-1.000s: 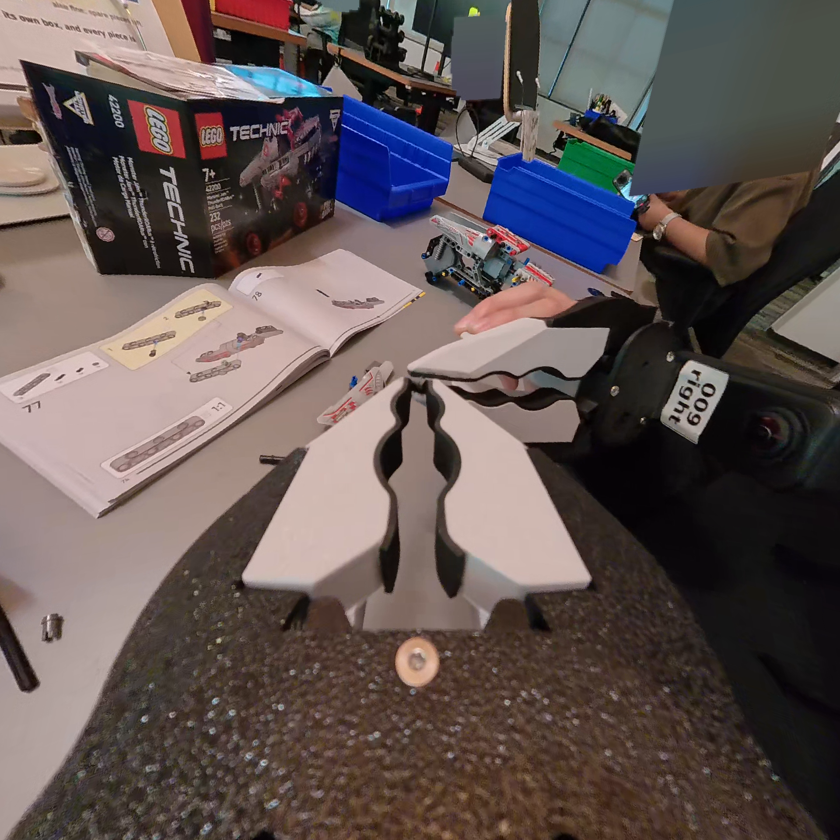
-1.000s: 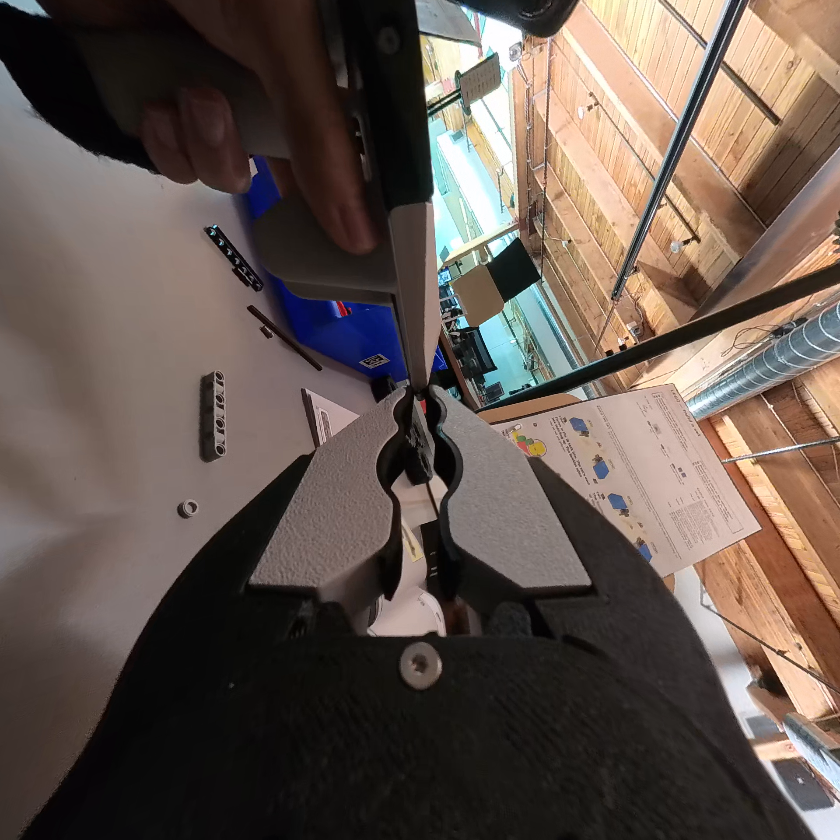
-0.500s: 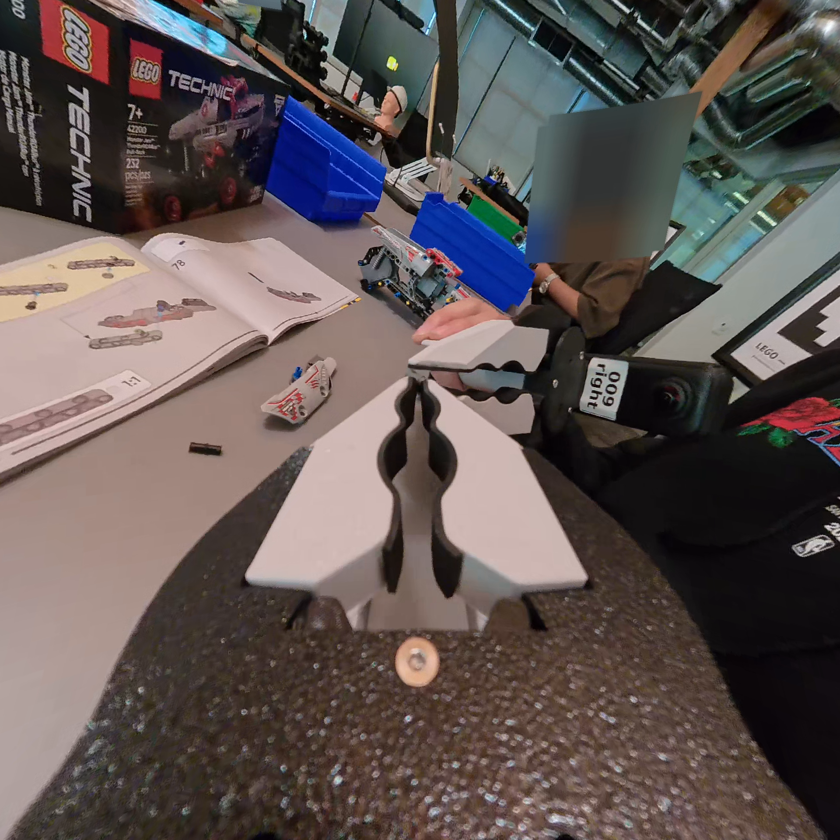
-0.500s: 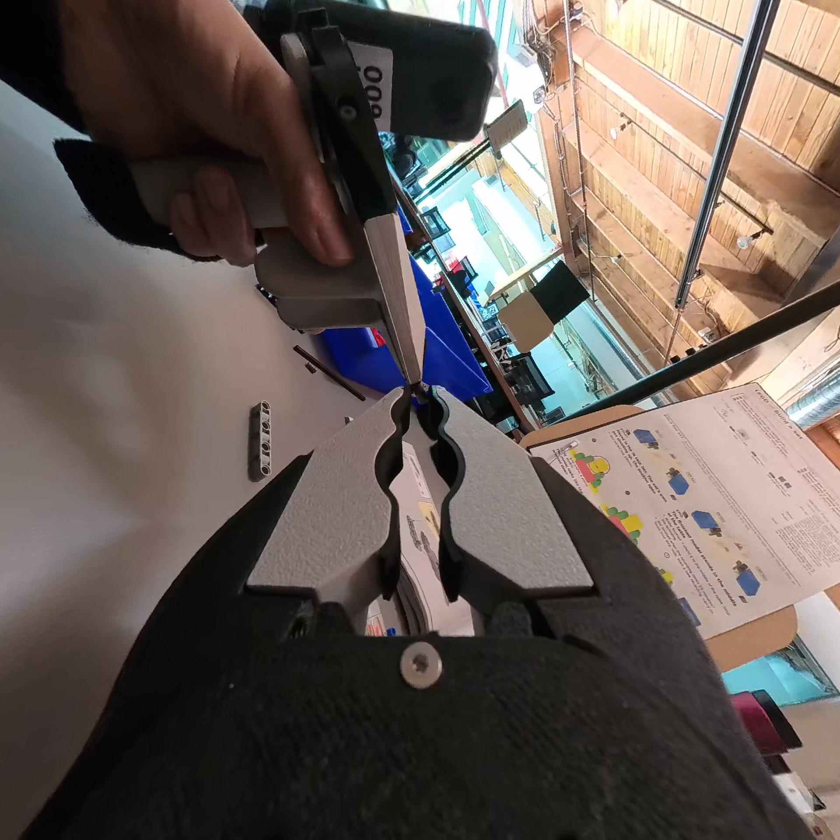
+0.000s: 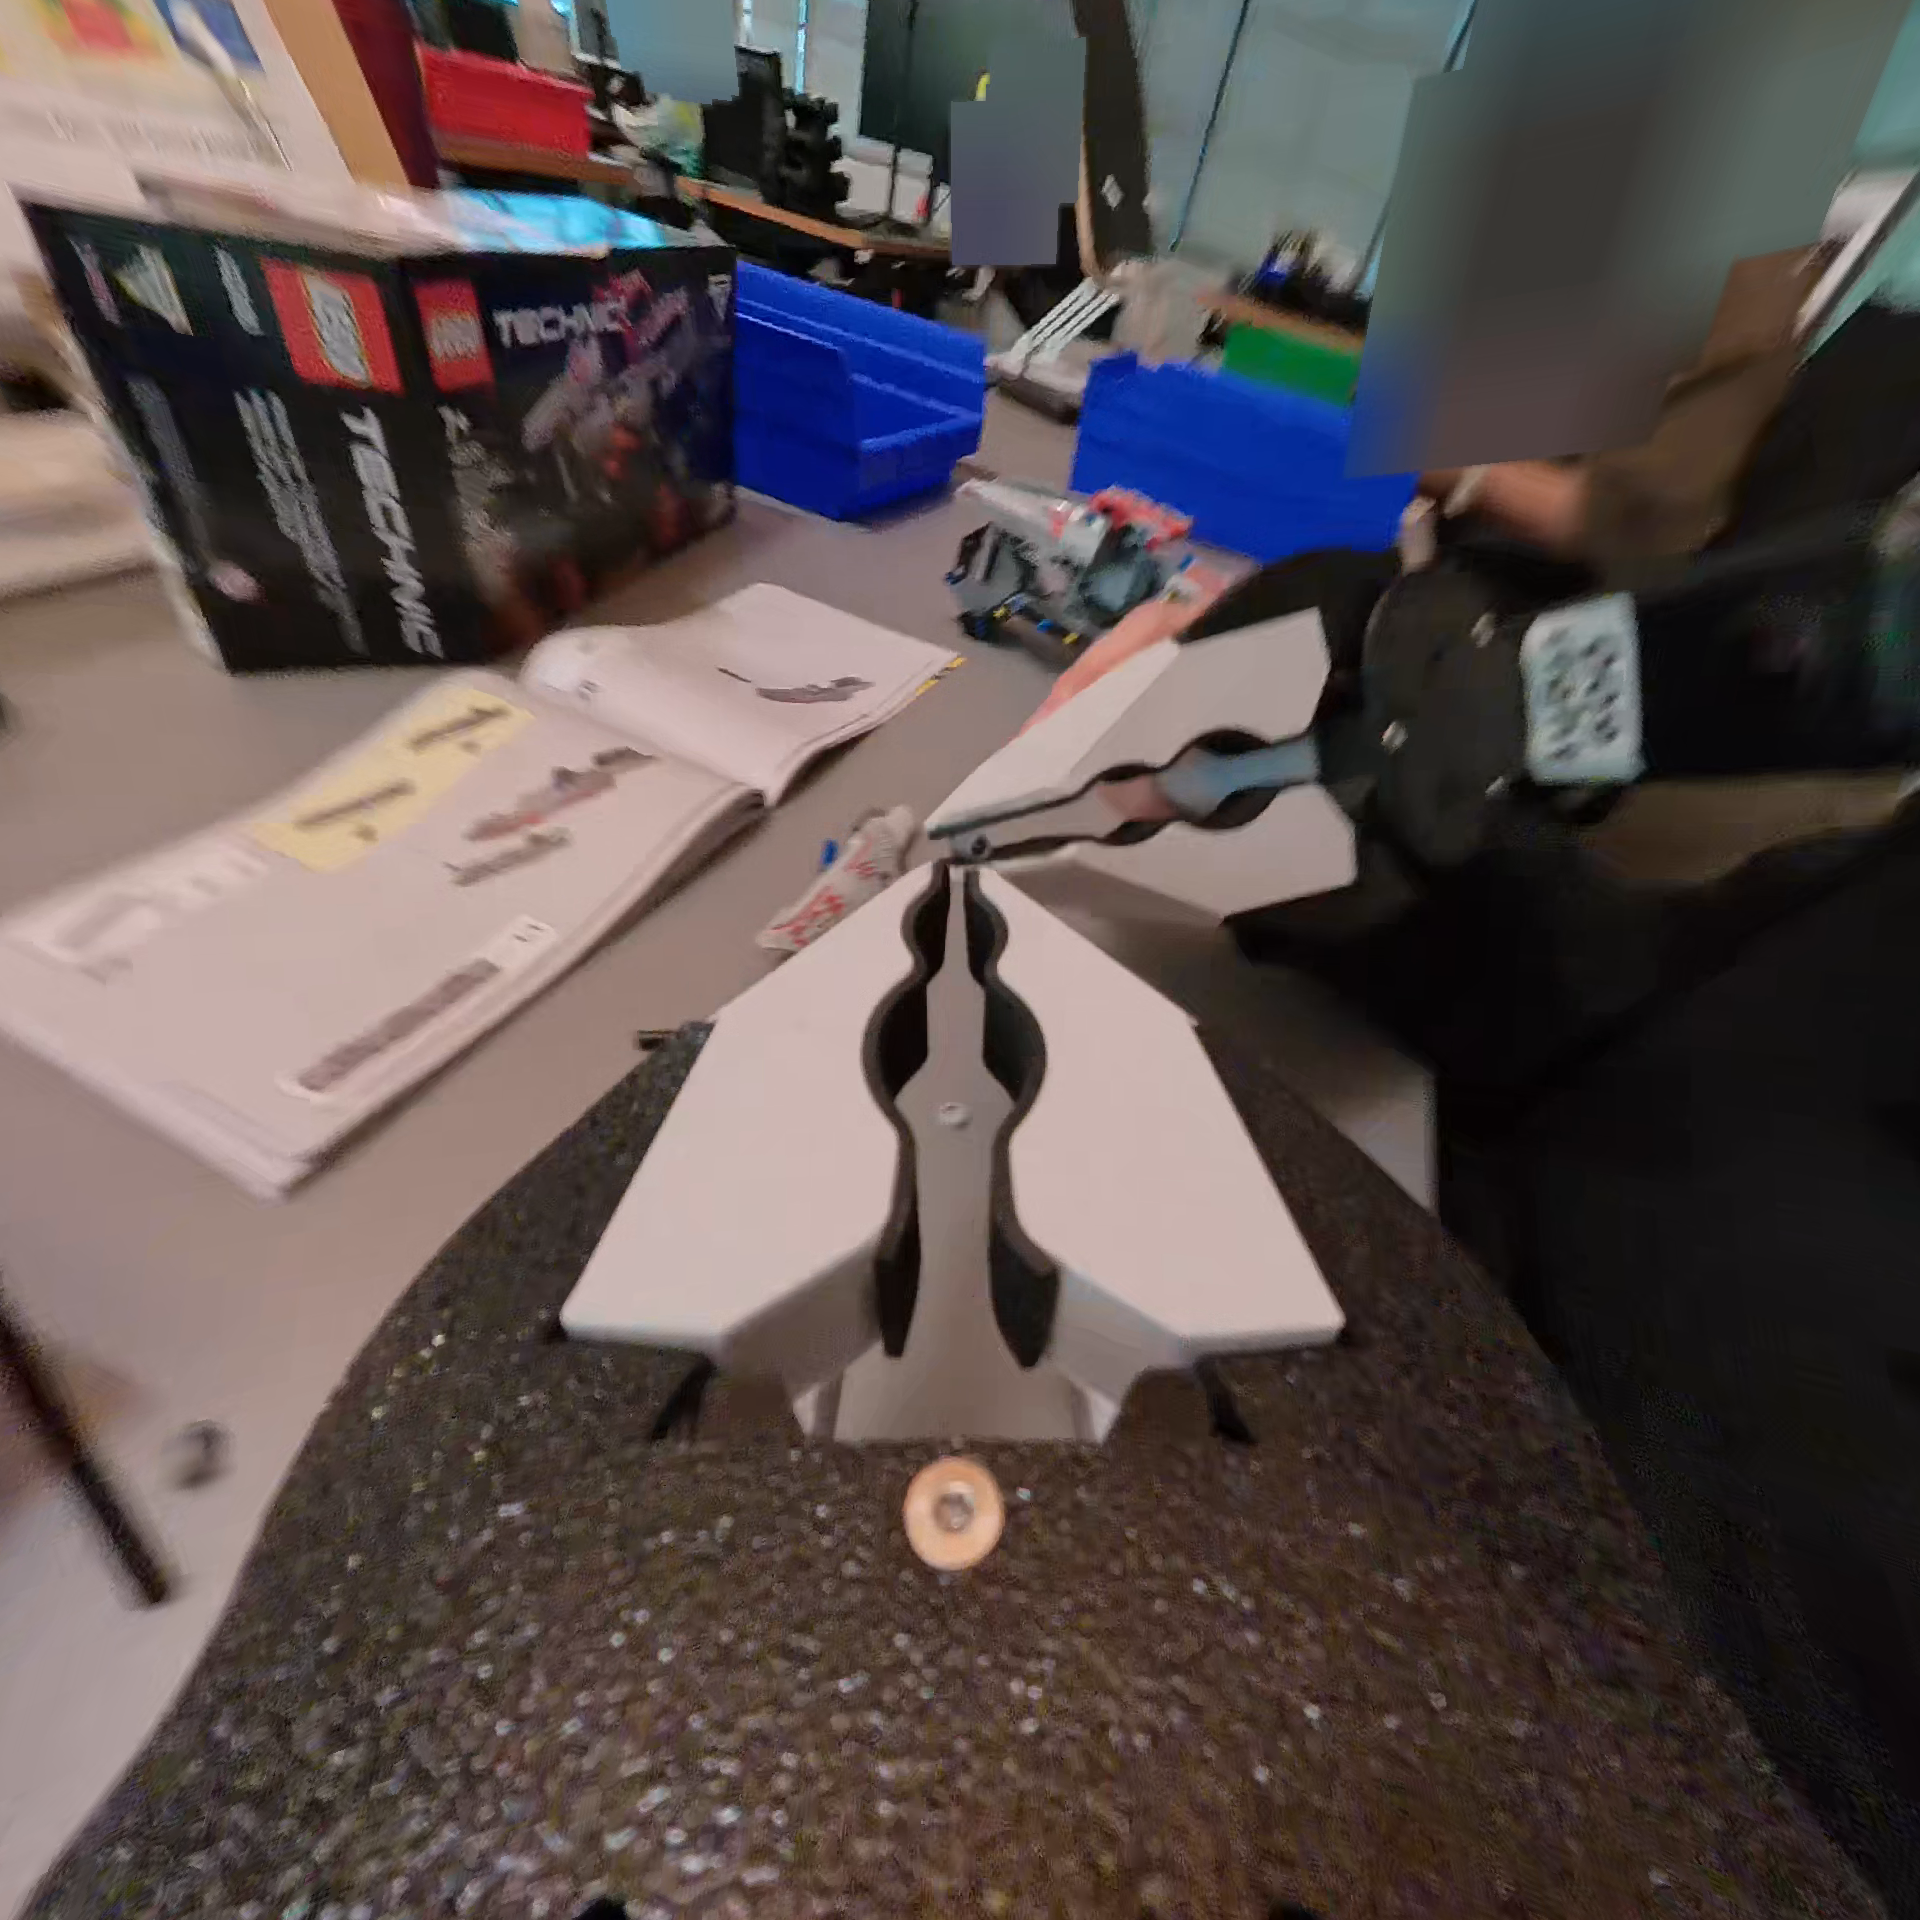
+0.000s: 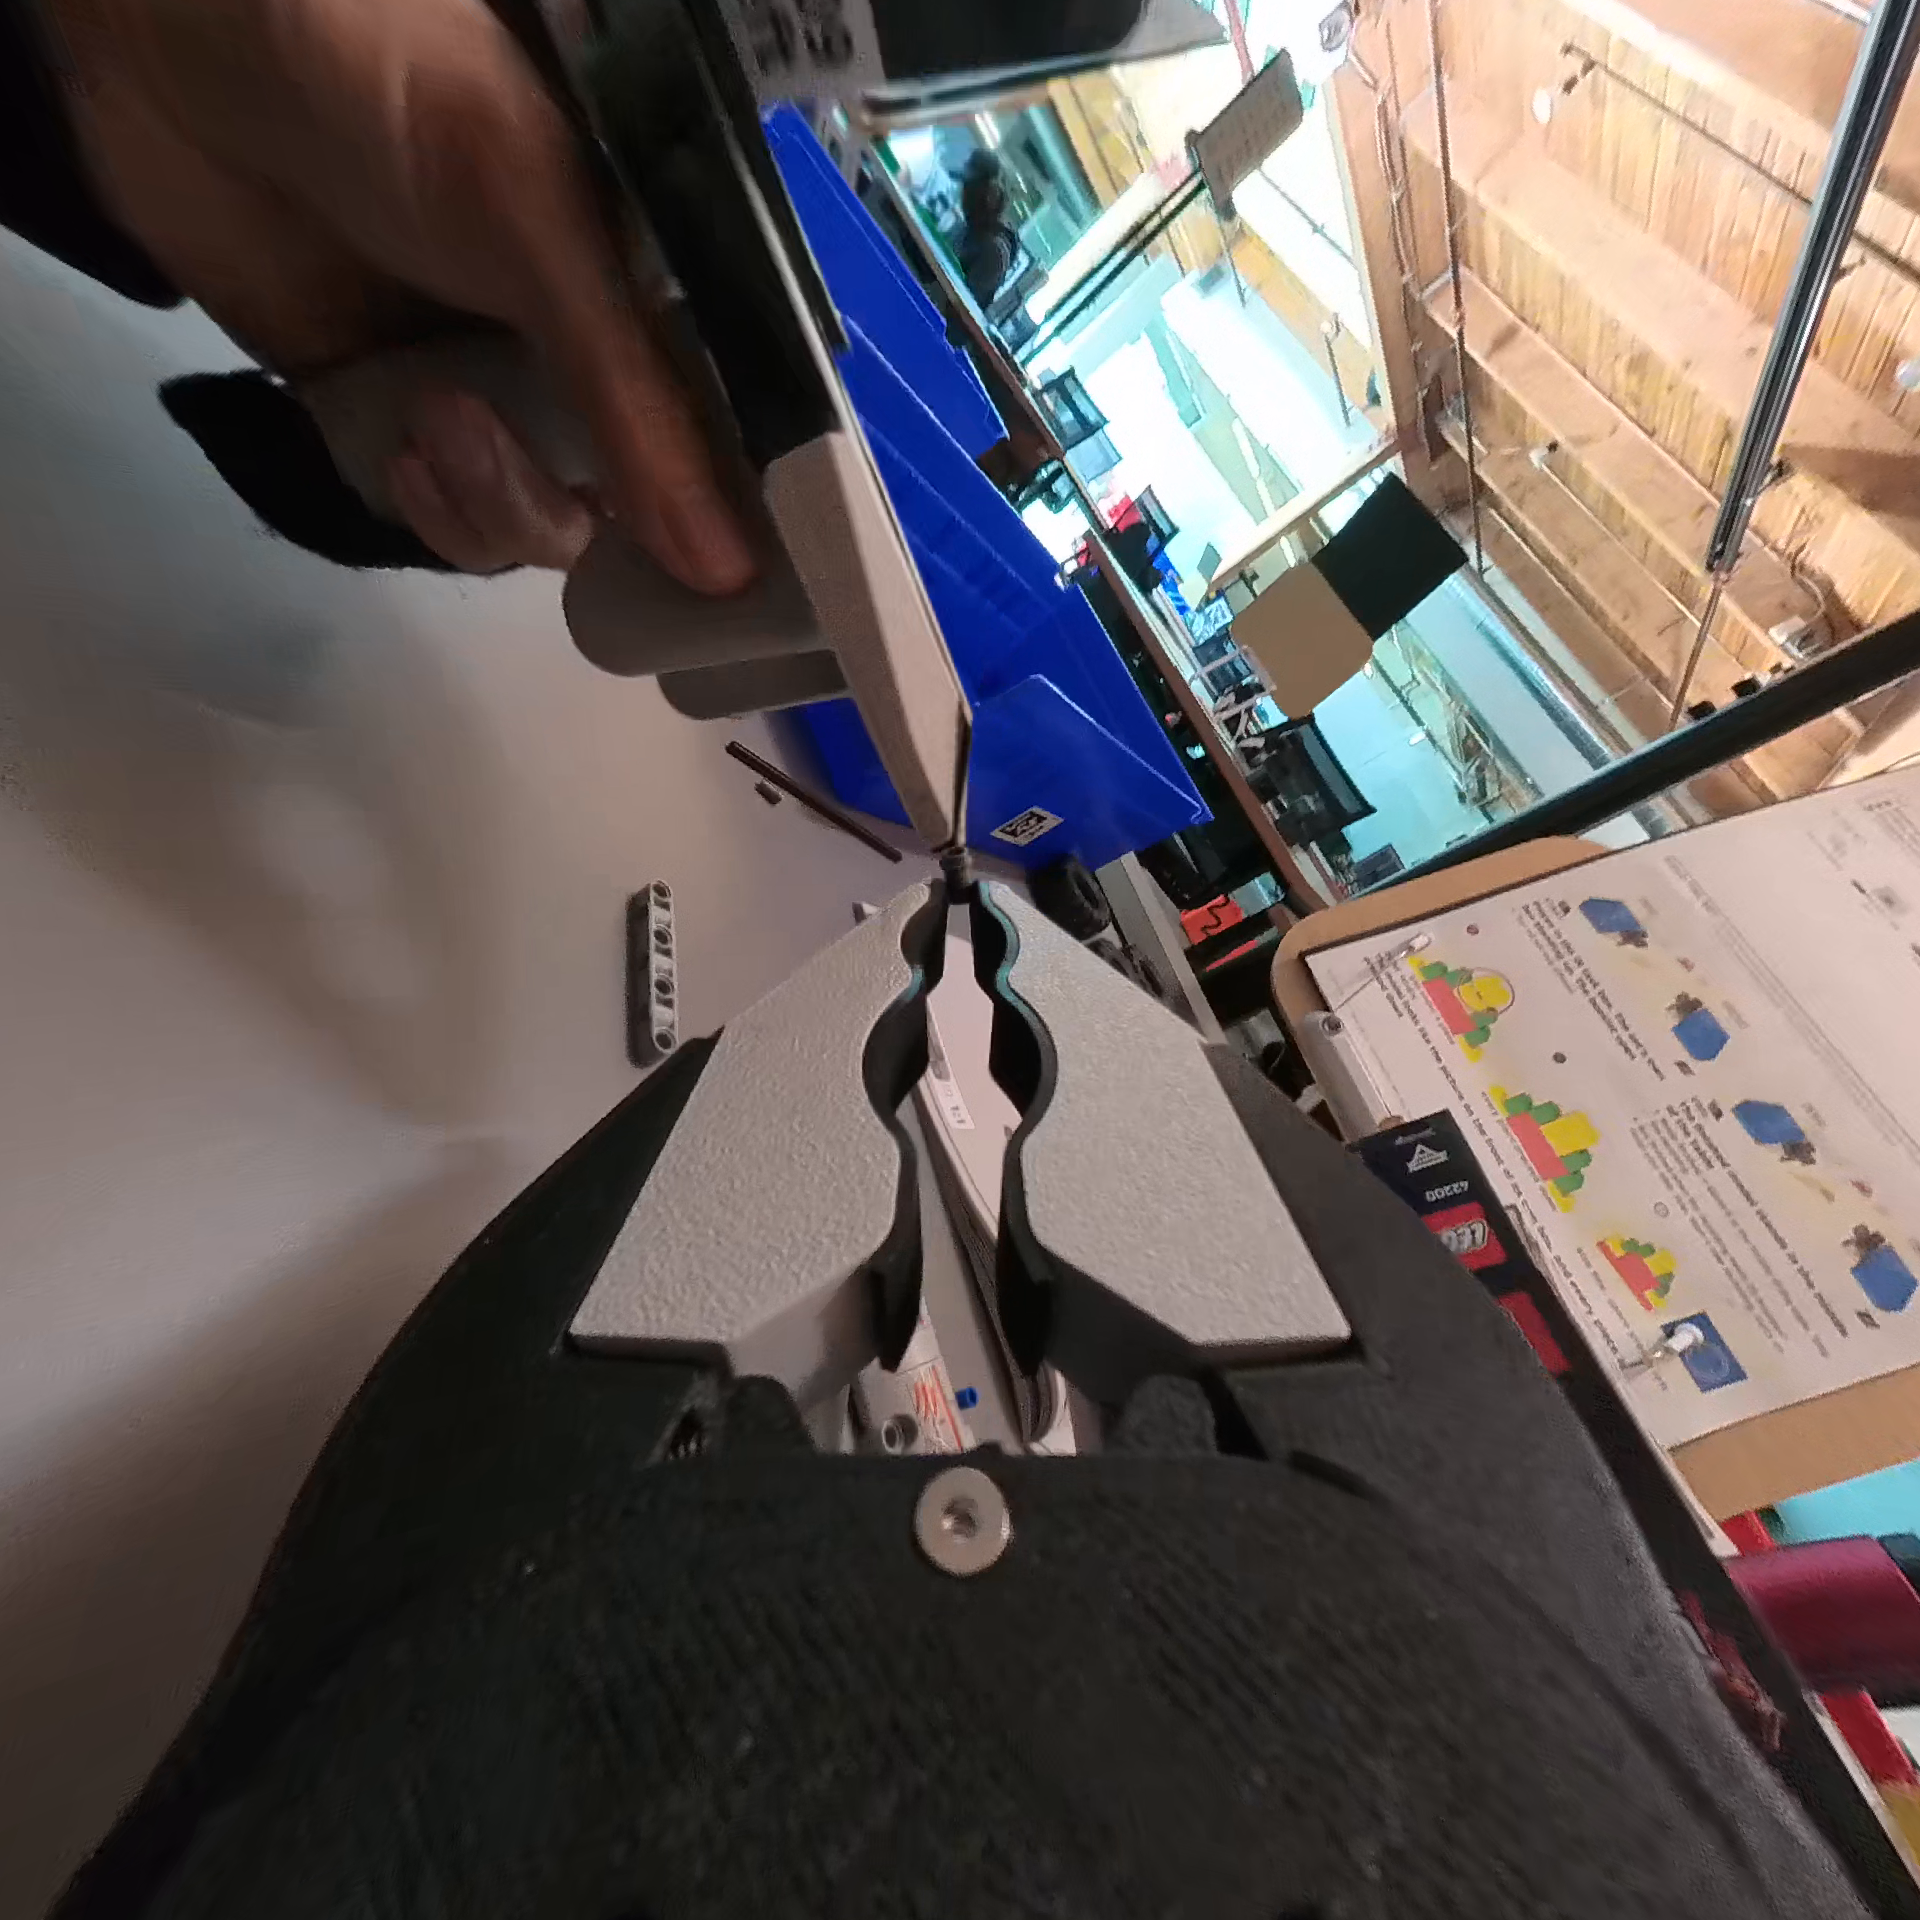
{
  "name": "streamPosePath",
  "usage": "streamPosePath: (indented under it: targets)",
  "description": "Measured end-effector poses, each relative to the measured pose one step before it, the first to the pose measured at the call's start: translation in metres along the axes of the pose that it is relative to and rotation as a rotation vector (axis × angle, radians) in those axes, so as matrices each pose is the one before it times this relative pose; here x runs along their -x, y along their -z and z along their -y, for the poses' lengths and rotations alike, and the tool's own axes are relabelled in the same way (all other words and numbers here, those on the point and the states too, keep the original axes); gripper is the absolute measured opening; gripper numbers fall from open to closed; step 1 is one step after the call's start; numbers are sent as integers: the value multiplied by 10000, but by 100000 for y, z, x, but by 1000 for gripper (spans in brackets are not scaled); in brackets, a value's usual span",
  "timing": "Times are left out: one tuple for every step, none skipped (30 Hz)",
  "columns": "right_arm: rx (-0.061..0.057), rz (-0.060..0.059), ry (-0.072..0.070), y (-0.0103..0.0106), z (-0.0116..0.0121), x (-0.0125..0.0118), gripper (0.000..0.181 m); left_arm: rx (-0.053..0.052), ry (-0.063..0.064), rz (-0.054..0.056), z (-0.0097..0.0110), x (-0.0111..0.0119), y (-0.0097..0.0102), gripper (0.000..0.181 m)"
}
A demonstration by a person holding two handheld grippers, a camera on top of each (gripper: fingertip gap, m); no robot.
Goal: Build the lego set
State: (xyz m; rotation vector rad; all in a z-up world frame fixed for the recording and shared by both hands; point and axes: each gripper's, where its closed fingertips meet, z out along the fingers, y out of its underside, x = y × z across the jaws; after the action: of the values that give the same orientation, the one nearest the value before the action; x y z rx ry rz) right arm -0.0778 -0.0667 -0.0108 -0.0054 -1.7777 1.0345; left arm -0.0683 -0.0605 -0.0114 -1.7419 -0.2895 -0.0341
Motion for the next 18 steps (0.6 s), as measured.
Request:
streamPosePath:
  targets:
    - [96,-91,-49,-3,-146,-177,3,245,-810,326,-223,32,-48,0]
    - [41,14,-51,-4,-45,-31,3,255,-607,185,-213,-89,-98,3]
    - [-6,89,-54,-38,13,109,3,158,-433,102,-108,-154,-125,4]
    - [18,42,-10,-52,-31,91,2,33,-286,53,50,-142,-108,6]
    - [67,25,91,-58,-69,98,3,12,-159,86,58,-18,-67,7]
    - [83,-10,123,-48,-90,50,3,75,-113,103,-68,91,-46,7]
    - [75,-41,87,-21,-64,-32,3,29,-86,68,-34,86,-16,7]
    - [58,23,50,-13,-58,46,2,-41,-50,83,70,110,16,7]
    - [35,62,30,-36,-59,112,3,-79,-30,45,118,74,35,6]
    - [36,23,33,-24,-75,70,2,-23,-6,11,53,39,17,5]
    - [16,38,47,-17,-10,77,2,21,-11,6,-5,32,-4,5]
    - [2,31,8,-23,29,71,2,41,-26,-51,-74,-38,-32,3]
    - [-22,-6,-19,-8,72,-1,2,20,-1,-33,-39,-14,-29,3]
    - [0,36,-37,-9,20,52,2,5,-6,-9,-34,6,-18,3]
    - [4,38,-48,-17,-16,23,2,-11,6,-13,-18,-4,-11,3]
    - [-12,10,-50,12,-7,-4,2,-2,22,-30,-31,0,-13,2]
    - [5,35,-77,11,-21,40,2,-9,-7,-18,-19,8,-12,3]
    - [2,38,-91,1,-24,34,2,-43,-105,23,8,20,4,2]
